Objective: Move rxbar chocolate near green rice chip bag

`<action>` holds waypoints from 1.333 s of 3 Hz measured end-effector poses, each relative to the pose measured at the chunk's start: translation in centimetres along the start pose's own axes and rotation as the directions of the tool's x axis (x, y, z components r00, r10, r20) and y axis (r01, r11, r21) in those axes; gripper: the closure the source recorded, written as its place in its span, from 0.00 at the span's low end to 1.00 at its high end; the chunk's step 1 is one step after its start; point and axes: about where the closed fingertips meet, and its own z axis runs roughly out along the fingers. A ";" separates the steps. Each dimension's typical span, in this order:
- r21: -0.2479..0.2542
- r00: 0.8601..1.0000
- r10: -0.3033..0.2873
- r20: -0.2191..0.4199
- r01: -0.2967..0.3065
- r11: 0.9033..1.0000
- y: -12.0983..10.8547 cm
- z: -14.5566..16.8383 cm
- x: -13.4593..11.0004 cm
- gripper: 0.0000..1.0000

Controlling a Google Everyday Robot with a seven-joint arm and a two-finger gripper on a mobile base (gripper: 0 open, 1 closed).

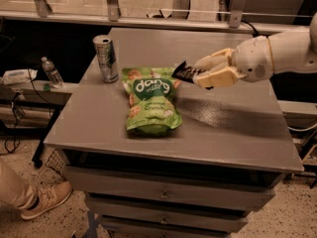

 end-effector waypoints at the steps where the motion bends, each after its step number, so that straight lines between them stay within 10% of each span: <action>1: -0.067 0.999 -0.020 0.045 0.023 0.997 1.6 0.2 0.3 1.00; 2: -0.138 1.000 -0.009 0.026 0.012 0.990 2.5 1.0 1.6 1.00; 4: -0.145 1.000 -0.011 0.028 0.015 0.989 2.7 1.4 1.4 0.57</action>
Offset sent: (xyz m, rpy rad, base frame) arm -0.0316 0.0032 -0.0398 0.0014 0.1093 0.1833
